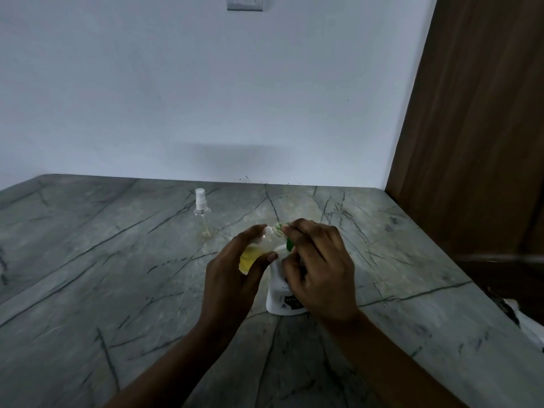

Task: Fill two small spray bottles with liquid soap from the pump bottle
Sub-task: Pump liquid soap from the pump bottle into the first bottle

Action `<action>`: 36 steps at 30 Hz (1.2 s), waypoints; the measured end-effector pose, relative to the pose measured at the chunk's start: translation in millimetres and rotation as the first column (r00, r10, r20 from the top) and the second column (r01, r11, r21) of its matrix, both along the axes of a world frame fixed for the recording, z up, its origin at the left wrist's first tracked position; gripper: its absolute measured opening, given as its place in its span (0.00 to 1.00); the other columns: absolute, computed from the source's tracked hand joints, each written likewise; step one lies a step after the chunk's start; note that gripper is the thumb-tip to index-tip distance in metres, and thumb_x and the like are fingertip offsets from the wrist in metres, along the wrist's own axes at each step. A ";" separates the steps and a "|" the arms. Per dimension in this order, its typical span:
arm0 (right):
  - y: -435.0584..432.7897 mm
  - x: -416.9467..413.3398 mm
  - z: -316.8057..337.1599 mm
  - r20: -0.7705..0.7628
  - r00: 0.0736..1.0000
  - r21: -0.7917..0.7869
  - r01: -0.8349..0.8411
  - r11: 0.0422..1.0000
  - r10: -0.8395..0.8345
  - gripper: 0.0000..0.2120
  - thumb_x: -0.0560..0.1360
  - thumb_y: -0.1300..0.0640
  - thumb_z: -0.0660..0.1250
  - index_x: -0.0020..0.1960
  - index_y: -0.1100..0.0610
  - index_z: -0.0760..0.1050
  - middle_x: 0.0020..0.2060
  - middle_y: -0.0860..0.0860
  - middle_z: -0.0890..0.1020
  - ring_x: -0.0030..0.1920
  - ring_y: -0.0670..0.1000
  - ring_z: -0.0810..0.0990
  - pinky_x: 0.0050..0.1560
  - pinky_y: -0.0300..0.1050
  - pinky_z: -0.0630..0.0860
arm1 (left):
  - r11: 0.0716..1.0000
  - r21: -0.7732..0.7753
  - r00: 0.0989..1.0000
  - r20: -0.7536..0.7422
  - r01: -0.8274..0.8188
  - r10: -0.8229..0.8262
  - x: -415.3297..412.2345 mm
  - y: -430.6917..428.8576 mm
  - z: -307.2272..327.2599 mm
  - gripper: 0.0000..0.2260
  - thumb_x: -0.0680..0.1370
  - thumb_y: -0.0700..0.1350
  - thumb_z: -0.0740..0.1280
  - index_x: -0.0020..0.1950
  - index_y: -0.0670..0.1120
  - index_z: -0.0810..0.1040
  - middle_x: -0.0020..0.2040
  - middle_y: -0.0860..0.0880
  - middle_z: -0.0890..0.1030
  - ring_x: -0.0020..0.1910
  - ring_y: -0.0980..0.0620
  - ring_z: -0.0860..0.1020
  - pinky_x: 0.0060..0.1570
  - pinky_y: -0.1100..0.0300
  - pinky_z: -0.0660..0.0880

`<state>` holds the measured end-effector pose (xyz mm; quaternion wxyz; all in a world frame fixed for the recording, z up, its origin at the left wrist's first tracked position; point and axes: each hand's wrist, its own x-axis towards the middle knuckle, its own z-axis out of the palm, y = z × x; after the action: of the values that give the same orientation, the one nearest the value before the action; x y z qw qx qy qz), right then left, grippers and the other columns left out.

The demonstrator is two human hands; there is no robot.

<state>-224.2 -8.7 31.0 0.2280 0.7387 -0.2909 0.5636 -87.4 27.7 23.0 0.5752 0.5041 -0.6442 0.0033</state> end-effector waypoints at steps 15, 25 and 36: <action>-2.3 -6.1 13.3 -0.091 0.996 -0.049 0.010 0.999 -0.014 0.14 0.73 0.61 0.61 0.55 0.66 0.79 0.50 0.59 0.80 0.53 0.54 0.73 0.54 0.41 0.70 | 1.000 -0.025 1.000 -0.005 -0.007 0.007 -1.2 2.0 12.2 0.19 0.70 0.52 0.67 0.60 0.53 0.73 0.52 0.58 0.77 0.51 0.67 0.74 0.45 0.79 0.69; -1.5 -3.0 7.9 -0.010 0.999 -0.014 -0.052 0.999 0.052 0.14 0.72 0.59 0.65 0.52 0.66 0.80 0.48 0.58 0.82 0.53 0.53 0.75 0.59 0.36 0.69 | 1.000 -0.008 1.000 -0.001 -0.001 0.001 0.2 -0.5 6.6 0.19 0.70 0.52 0.67 0.61 0.53 0.73 0.52 0.57 0.77 0.52 0.63 0.75 0.47 0.78 0.69; 1.6 -4.9 7.4 -0.009 0.995 -0.009 -0.096 0.995 0.096 0.16 0.79 0.56 0.59 0.52 0.67 0.80 0.48 0.58 0.82 0.51 0.53 0.76 0.56 0.39 0.72 | 1.000 0.011 1.000 0.009 -0.004 0.004 0.9 1.2 4.2 0.20 0.70 0.53 0.67 0.61 0.54 0.73 0.53 0.59 0.77 0.51 0.65 0.75 0.46 0.77 0.70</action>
<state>-229.0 -7.1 38.4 0.2055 0.7531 -0.2514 0.5722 -86.5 28.9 27.2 0.5695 0.5085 -0.6458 0.0033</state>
